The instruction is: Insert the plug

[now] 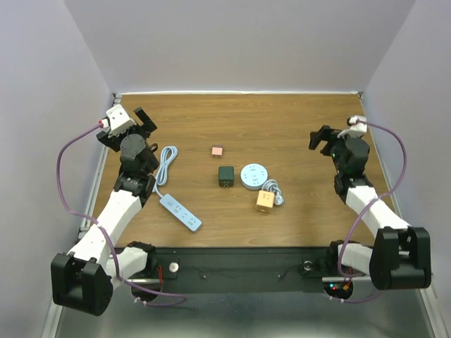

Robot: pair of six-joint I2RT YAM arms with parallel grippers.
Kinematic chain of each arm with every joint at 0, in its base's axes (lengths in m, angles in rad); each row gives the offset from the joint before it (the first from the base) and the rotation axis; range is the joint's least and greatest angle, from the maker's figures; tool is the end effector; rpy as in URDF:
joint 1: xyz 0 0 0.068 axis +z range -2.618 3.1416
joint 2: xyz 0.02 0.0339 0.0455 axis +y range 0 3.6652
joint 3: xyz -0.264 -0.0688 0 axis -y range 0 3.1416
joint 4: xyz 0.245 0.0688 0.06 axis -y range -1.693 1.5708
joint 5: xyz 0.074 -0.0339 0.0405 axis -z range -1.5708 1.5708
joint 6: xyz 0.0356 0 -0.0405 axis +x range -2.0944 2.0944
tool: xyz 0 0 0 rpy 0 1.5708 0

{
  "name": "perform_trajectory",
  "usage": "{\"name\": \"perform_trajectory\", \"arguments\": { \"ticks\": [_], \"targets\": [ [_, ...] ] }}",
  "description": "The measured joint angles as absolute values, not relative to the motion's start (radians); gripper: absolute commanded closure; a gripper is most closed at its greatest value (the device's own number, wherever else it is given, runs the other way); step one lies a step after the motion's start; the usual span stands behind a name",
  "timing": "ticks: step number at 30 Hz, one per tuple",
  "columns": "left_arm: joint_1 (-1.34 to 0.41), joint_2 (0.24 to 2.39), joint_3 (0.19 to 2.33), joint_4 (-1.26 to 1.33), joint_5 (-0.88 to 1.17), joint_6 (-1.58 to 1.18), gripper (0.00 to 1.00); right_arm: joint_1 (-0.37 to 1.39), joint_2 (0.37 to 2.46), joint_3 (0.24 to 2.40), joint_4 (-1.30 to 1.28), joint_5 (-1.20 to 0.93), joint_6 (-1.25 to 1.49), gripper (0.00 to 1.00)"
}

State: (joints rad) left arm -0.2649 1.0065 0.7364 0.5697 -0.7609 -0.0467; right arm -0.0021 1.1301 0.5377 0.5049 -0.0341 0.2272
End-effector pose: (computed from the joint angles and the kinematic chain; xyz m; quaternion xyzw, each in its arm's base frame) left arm 0.2248 -0.0355 0.3585 -0.2370 0.5805 0.1018 0.7723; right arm 0.2533 0.0007 0.2557 0.0729 0.7337 0.0883 0.6697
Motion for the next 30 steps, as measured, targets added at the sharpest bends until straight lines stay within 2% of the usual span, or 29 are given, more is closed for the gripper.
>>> {"name": "perform_trajectory", "arguments": {
  "ticks": [4,9,15,20,30],
  "targets": [
    [-0.279,1.01,0.753,0.523,-0.79,-0.113,0.02,0.073,1.216,0.685,0.411,-0.019,0.218,0.0],
    [-0.285,0.999,0.754,0.424,-0.754,-0.259,0.07,0.302,1.332,0.853,0.33,0.043,0.235,0.0],
    [-0.296,0.999,0.754,0.315,-0.675,-0.402,0.07,0.526,1.518,1.054,0.2,0.091,0.321,0.0],
    [-0.298,0.982,0.738,0.268,-0.605,-0.474,0.07,0.617,1.66,1.206,0.068,0.103,0.378,0.0],
    [-0.3,0.936,0.695,0.221,-0.523,-0.53,0.07,0.682,1.927,1.456,-0.229,0.07,0.419,0.01]
  ]
}}
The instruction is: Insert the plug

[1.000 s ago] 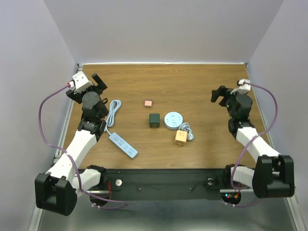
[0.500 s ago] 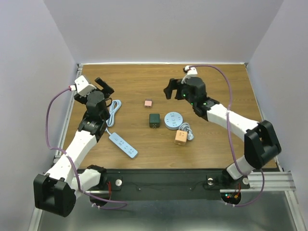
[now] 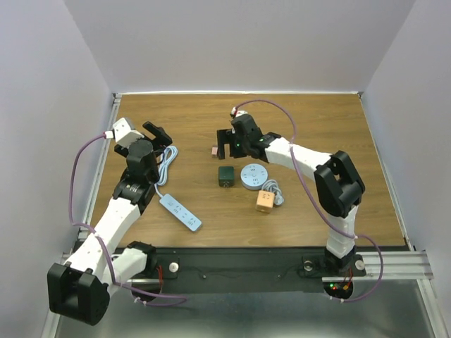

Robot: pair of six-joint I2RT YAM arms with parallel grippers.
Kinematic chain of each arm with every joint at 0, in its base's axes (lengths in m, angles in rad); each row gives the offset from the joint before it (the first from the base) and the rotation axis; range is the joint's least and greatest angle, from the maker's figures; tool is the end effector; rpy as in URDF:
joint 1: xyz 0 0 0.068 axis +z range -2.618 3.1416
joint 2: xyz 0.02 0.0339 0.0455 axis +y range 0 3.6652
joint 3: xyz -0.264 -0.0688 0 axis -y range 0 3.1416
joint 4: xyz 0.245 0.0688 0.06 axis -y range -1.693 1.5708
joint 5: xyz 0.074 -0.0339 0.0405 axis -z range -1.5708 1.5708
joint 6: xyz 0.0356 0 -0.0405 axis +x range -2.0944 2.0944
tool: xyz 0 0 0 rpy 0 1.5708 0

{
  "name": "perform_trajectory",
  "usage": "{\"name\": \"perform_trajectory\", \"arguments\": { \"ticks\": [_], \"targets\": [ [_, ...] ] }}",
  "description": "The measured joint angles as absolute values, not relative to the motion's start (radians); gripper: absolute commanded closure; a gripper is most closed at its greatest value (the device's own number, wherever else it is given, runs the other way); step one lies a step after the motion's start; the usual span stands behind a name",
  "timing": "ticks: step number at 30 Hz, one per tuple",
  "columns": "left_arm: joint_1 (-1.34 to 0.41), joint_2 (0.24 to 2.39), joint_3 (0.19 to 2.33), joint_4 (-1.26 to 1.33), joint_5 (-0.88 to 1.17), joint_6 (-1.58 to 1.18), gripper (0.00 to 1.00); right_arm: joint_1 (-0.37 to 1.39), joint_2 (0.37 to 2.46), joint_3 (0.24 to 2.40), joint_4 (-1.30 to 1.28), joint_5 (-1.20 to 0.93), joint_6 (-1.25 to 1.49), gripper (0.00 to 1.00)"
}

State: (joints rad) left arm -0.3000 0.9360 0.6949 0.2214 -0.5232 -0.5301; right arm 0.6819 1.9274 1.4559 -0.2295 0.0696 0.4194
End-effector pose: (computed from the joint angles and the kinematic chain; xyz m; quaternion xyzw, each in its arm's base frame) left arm 0.2159 -0.0482 0.3238 -0.2590 0.6644 -0.1037 0.6933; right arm 0.3442 0.2763 0.2324 -0.1041 0.9005 0.1934 0.3753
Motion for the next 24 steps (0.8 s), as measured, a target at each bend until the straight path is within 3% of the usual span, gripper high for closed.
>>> {"name": "perform_trajectory", "arguments": {
  "ticks": [18,20,23,24],
  "targets": [
    [-0.3,0.896,0.694,0.21,-0.489,-0.54,0.07,0.76,2.075,1.584,-0.48,0.036,0.453,0.05],
    [-0.301,0.896,0.694,0.211,-0.487,-0.54,0.07,0.761,2.091,1.585,-0.492,0.045,0.454,0.1],
    [-0.301,0.896,0.694,0.21,-0.481,-0.54,0.08,0.761,2.116,1.602,-0.503,0.053,0.457,0.39],
    [-0.302,0.896,0.693,0.21,-0.48,-0.54,0.07,0.761,2.122,1.61,-0.506,0.054,0.453,0.44]
  ]
}}
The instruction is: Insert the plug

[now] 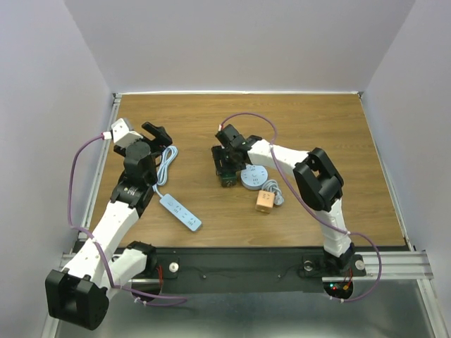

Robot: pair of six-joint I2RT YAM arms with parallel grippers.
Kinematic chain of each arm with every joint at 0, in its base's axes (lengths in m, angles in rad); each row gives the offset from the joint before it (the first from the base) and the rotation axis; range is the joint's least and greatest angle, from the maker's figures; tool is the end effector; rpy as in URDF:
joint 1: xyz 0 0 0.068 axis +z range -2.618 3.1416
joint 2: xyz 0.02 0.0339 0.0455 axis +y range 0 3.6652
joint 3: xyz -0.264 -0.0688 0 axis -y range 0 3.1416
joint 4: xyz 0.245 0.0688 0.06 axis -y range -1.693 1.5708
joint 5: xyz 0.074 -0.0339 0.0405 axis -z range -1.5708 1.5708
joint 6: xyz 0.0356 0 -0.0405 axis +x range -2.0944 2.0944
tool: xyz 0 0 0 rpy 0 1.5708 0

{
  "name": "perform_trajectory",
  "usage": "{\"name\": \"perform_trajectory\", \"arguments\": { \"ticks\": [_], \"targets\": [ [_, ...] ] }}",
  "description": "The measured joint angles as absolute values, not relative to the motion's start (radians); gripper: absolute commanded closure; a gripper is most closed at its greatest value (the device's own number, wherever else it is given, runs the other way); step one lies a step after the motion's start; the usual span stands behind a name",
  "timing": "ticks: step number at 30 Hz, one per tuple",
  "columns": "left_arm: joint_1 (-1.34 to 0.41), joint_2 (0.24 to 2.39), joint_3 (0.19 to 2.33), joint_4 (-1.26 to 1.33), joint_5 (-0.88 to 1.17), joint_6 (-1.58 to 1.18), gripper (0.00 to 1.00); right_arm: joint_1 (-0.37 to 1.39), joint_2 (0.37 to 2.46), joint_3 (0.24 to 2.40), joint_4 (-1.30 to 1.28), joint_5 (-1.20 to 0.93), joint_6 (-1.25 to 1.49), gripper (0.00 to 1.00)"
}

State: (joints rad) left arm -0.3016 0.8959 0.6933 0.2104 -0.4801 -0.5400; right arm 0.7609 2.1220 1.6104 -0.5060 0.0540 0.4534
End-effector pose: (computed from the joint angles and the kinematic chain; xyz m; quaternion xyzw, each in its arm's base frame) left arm 0.2080 -0.0475 0.3299 -0.2489 0.6592 -0.1288 0.6978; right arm 0.3336 0.3150 0.1776 -0.1400 0.9514 0.1344 0.2390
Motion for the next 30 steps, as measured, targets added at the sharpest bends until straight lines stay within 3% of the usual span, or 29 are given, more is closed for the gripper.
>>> {"name": "perform_trajectory", "arguments": {
  "ticks": [2,5,6,16,30],
  "targets": [
    [-0.304,0.894,0.69,0.212,-0.478,-0.54,0.07,0.761,2.13,1.634,-0.515,0.058,0.452,0.58],
    [-0.314,0.893,0.681,0.212,-0.473,-0.539,0.09,0.76,2.135,1.662,-0.517,0.071,0.452,0.93],
    [-0.319,0.894,0.679,0.212,-0.47,-0.537,0.1,0.76,2.135,1.671,-0.519,0.076,0.45,1.0],
    [-0.379,0.913,0.639,0.348,-0.234,-0.479,0.11,0.76,2.075,1.718,-0.456,0.144,0.481,1.0],
    [-0.411,1.056,0.629,0.566,0.137,-0.45,0.07,0.76,1.755,1.614,-0.149,0.146,0.589,1.0]
  ]
}}
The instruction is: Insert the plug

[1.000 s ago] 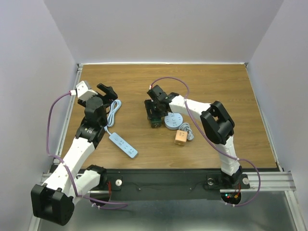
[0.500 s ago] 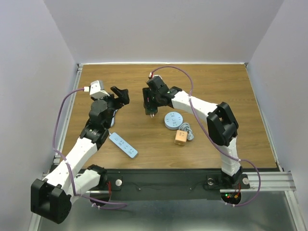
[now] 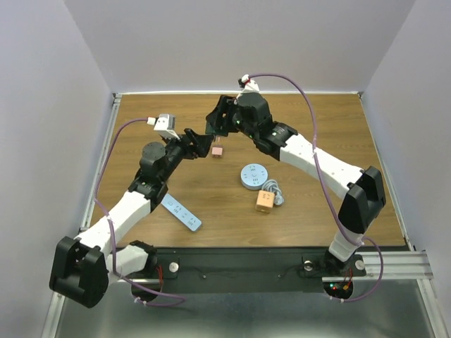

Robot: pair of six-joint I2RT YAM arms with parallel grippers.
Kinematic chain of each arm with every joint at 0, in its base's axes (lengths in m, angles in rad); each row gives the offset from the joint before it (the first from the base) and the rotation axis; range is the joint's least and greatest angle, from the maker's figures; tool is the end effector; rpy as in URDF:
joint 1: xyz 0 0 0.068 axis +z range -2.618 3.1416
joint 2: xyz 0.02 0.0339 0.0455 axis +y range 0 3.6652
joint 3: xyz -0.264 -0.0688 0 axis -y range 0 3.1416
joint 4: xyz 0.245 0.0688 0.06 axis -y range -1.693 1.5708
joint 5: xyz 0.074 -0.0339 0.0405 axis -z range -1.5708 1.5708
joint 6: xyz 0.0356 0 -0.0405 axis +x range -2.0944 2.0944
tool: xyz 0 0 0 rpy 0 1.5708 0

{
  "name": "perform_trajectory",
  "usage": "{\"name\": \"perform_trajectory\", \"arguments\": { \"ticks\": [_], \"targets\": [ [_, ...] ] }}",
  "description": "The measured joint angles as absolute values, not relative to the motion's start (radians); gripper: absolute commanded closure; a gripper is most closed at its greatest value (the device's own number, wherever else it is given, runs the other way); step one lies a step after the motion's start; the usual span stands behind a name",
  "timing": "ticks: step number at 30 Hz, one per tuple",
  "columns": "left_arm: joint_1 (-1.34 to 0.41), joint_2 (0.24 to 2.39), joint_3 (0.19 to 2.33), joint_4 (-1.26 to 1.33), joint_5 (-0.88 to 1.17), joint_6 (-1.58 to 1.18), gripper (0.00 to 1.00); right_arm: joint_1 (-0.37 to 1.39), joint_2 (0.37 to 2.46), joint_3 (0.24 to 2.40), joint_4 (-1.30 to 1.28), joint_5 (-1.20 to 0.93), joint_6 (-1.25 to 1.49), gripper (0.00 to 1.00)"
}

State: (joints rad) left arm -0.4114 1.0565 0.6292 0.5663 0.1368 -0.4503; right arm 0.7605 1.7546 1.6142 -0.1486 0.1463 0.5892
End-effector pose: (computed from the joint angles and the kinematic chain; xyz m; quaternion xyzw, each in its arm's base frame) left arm 0.2237 -0.1029 0.3116 0.0388 0.6556 -0.3551 0.6652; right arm 0.3107 0.2884 0.3671 -0.0248 0.8002 0.3268 0.5022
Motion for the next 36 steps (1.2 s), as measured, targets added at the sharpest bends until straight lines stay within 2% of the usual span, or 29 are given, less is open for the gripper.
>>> {"name": "perform_trajectory", "arguments": {
  "ticks": [14,17,18,19,24,25,27,28,30,31,33,36],
  "targets": [
    [-0.441,1.163,0.642,0.707,0.287,-0.5,0.08,0.753,1.724,1.472,-0.042,0.093,0.651,1.0],
    [-0.444,1.175,0.643,0.729,0.284,-0.505,0.14,0.75,1.717,1.47,-0.036,0.093,0.651,1.0],
    [-0.445,1.184,0.646,0.735,0.283,-0.506,0.2,0.748,1.713,1.466,-0.031,0.093,0.651,1.0],
    [-0.448,1.193,0.649,0.74,0.28,-0.508,0.31,0.745,1.708,1.459,-0.025,0.088,0.652,1.0],
    [-0.458,1.23,0.657,0.753,0.277,-0.525,0.48,0.74,1.669,1.407,-0.006,0.064,0.649,1.0],
    [-0.46,1.234,0.657,0.756,0.278,-0.525,0.56,0.738,1.666,1.403,-0.006,0.06,0.648,1.0],
    [-0.462,1.242,0.657,0.761,0.278,-0.524,0.96,0.733,1.664,1.391,0.006,0.049,0.648,1.0],
    [-0.464,1.245,0.657,0.762,0.279,-0.518,1.0,0.73,1.663,1.386,0.009,0.042,0.645,0.99],
    [-0.464,1.248,0.657,0.76,0.286,-0.509,1.0,0.727,1.659,1.373,0.016,0.033,0.642,0.93],
    [-0.466,1.25,0.657,0.758,0.294,-0.495,1.0,0.725,1.657,1.367,0.018,0.027,0.632,0.74],
    [-0.466,1.251,0.657,0.759,0.316,-0.456,1.0,0.723,1.641,1.346,0.026,0.017,0.61,0.51],
    [-0.475,1.239,0.645,0.779,0.345,-0.38,1.0,0.707,1.607,1.324,0.018,-0.031,0.591,0.35]
  ]
}}
